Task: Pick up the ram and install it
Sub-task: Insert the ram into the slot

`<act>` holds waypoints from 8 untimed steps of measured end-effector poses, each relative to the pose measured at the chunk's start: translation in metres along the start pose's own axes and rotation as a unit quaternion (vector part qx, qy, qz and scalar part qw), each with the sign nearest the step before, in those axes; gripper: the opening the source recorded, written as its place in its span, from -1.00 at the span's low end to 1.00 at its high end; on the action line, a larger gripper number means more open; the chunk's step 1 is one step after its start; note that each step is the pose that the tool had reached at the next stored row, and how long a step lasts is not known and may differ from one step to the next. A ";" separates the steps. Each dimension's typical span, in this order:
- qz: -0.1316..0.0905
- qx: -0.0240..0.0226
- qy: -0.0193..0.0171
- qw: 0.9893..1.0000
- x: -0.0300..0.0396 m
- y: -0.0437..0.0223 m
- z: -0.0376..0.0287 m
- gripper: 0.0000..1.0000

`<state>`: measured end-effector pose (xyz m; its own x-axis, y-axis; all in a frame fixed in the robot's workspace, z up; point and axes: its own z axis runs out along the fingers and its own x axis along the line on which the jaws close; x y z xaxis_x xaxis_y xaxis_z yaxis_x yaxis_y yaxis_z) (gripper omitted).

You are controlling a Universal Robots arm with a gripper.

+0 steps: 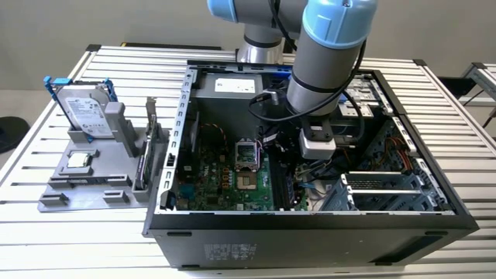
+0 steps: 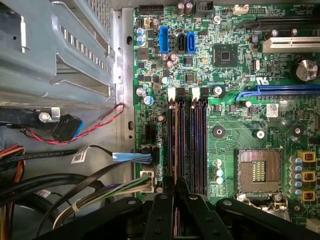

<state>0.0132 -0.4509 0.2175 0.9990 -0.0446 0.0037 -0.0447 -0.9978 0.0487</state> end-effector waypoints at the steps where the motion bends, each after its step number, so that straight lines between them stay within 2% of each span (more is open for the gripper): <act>1: 0.000 0.000 0.000 1.000 0.0000 0.0000 0.0000 -1.00; 8: 0.000 0.000 0.000 1.000 -0.0003 0.0000 0.0000 -1.00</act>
<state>0.0129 -0.4509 0.2175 0.9990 -0.0447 0.0037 -0.0448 -0.9978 0.0486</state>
